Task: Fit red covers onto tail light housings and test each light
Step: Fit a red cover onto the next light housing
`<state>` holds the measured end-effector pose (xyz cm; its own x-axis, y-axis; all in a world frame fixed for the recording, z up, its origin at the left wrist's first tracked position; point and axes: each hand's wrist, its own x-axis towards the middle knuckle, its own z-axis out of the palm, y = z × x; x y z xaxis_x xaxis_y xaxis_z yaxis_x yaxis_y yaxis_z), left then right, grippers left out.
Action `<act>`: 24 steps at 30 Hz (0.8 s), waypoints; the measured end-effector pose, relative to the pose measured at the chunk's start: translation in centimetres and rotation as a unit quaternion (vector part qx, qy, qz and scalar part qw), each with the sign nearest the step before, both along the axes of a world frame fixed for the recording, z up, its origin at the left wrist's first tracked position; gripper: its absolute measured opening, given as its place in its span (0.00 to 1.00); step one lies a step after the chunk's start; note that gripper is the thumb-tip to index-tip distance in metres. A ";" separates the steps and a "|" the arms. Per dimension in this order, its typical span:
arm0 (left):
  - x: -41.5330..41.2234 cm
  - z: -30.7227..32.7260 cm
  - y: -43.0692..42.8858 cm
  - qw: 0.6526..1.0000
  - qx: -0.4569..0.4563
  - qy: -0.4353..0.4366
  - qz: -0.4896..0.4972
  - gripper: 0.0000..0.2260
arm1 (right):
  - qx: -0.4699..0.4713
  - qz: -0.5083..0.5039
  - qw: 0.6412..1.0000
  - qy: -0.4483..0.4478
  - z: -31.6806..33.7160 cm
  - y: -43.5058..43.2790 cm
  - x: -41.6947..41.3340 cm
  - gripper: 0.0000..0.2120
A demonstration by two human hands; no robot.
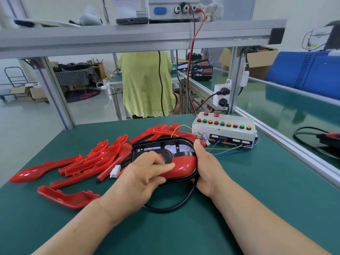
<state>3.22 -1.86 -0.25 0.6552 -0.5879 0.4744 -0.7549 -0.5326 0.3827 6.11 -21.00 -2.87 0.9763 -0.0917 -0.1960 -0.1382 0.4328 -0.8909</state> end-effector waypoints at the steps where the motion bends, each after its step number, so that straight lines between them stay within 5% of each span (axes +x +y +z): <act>1: 0.0 0.0 -0.1 1.000 -0.003 0.005 0.000 0.19 | 0.002 0.000 1.000 -0.003 0.0 0.0 0.0 0.22; 13: 0.1 -0.5 -0.3 0.998 -0.042 0.051 0.007 0.19 | 0.057 0.115 0.989 -0.068 0.2 -0.7 -0.8 0.25; 19: 0.4 -0.7 0.0 0.999 -0.029 0.029 0.002 0.17 | 0.054 0.094 0.992 -0.069 0.3 -0.5 -0.8 0.28; 22: 0.6 0.5 0.2 0.987 -0.147 0.030 0.049 0.12 | 0.069 0.091 0.990 -0.078 0.4 -0.5 -0.6 0.25; 24: 1.5 2.0 1.4 0.946 -0.255 0.061 0.188 0.05 | 0.084 0.094 0.988 -0.086 0.5 -0.7 -0.4 0.24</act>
